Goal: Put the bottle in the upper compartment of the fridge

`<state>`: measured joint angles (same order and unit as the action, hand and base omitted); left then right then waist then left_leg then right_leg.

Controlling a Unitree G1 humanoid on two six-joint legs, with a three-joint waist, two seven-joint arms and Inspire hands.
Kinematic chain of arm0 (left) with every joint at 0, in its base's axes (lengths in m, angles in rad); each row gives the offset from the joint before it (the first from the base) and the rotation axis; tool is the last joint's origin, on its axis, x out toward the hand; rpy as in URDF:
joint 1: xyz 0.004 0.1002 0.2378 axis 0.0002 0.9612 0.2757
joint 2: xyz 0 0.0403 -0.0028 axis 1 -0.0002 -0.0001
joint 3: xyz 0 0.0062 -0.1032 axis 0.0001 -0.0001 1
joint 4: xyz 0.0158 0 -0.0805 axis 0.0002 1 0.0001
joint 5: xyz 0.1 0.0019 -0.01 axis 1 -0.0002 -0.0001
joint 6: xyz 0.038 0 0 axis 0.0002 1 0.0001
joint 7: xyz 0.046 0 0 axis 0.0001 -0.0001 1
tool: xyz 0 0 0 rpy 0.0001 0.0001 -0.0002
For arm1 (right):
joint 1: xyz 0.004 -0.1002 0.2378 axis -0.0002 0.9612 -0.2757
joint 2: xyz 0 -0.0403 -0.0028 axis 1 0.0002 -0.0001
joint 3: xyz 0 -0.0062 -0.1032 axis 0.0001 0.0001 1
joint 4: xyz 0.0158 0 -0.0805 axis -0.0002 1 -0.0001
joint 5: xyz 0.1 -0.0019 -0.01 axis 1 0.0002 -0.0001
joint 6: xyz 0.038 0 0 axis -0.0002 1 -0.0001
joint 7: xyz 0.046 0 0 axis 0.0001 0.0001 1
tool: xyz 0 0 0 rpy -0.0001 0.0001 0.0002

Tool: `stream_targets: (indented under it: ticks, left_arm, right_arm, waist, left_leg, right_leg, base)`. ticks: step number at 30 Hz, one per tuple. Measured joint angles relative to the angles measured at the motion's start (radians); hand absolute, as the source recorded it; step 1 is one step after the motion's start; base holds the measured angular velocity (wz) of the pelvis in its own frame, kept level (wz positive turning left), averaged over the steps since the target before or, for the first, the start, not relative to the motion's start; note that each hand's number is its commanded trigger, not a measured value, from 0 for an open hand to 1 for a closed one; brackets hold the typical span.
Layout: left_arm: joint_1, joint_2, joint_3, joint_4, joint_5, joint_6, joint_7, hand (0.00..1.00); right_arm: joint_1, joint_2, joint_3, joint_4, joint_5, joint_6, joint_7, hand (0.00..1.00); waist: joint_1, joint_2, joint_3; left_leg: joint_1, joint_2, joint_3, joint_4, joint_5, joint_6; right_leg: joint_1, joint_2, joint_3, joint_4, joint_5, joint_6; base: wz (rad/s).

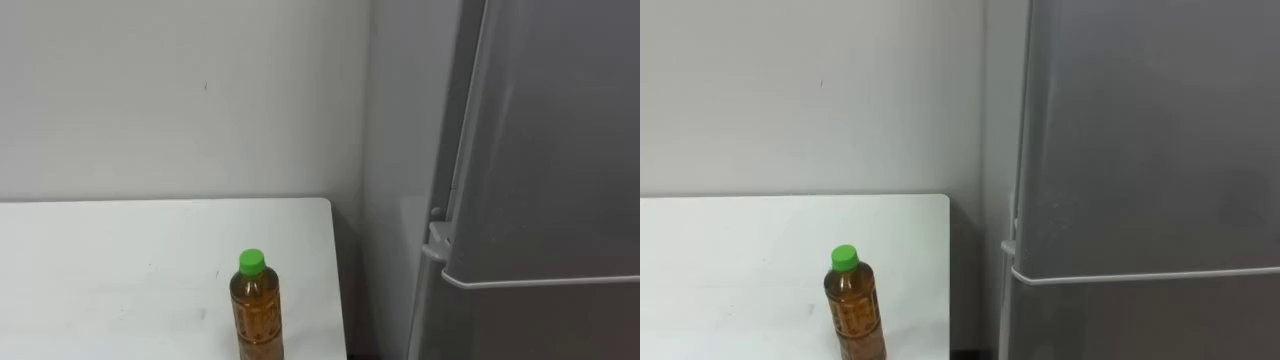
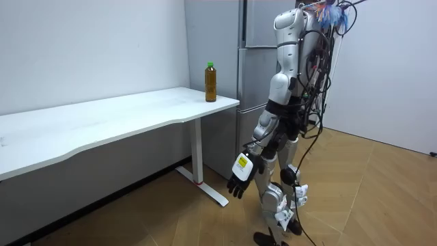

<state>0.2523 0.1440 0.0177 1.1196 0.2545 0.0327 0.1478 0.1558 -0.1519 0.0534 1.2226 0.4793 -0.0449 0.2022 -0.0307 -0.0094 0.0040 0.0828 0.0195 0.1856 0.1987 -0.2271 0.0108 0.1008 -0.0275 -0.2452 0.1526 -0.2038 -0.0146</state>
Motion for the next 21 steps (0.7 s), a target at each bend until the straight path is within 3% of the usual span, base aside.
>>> stream_targets:
  ticks: [13, 21]
  left_arm:
    - [0.002, -0.005, 0.019, 0.0, 0.015, 0.0, 0.004, 0.0]
    - [0.004, -0.008, 0.04, 0.004, -0.028, 0.0, 0.069, 0.0]
  right_arm:
    - [0.001, 0.003, -0.018, 0.0, -0.017, 0.002, -0.004, 0.0]
    - [0.002, 0.003, -0.019, 0.008, -0.014, 0.003, -0.019, 0.0]
  waist:
    - [0.001, 0.0, 0.0]
    - [0.007, 0.001, -0.0004]
  left_leg:
    - [0.0, -0.001, -0.001, 0.0, 0.0, 0.0]
    - [0.014, -0.001, -0.001, -0.001, 0.0, 0.0]
  right_leg:
    - [0.001, 0.001, -0.002, -0.002, 0.0, 0.0]
    - [0.013, 0.001, 0.002, -0.001, 0.0, 0.0]
  base:
    - [0.0]
    - [-0.01]
